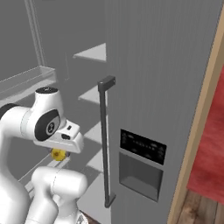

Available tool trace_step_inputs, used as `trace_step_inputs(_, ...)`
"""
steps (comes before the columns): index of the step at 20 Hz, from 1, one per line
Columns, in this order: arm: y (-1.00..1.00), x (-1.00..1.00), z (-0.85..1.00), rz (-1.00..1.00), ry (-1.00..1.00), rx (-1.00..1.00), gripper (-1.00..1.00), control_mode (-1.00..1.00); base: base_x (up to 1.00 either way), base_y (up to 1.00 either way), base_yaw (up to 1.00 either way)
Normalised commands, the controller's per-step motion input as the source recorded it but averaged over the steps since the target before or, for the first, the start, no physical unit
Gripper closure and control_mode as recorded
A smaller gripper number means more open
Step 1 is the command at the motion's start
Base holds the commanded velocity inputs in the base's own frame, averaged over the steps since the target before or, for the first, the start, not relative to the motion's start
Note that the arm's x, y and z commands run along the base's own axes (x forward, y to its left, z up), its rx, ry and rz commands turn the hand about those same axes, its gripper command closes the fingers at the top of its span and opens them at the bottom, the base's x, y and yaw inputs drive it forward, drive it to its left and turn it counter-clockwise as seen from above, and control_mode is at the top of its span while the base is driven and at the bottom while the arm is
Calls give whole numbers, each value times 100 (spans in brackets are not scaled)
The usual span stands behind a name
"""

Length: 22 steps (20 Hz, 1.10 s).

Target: Place the cold items (lemon and mango) from the fridge in one tupperware on the dining counter. Place the warm items (kebab skewer and hot dog) in the stove area in another tupperware.

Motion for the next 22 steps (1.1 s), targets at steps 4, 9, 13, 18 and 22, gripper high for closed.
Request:
trace_step_inputs(4,0,0,0,0,0,0,100,100,-74,1,4)
trace_step_inputs(9,0,0,0,0,0,0,100,100,-70,0,23)
trace_step_inputs(13,0,0,0,0,0,0,100,100,-50,0,44)
trace_step_inputs(18,0,0,0,0,0,0,100,100,-54,0,66)
trace_step_inputs(22,0,0,0,0,0,0,100,100,-33,18,77)
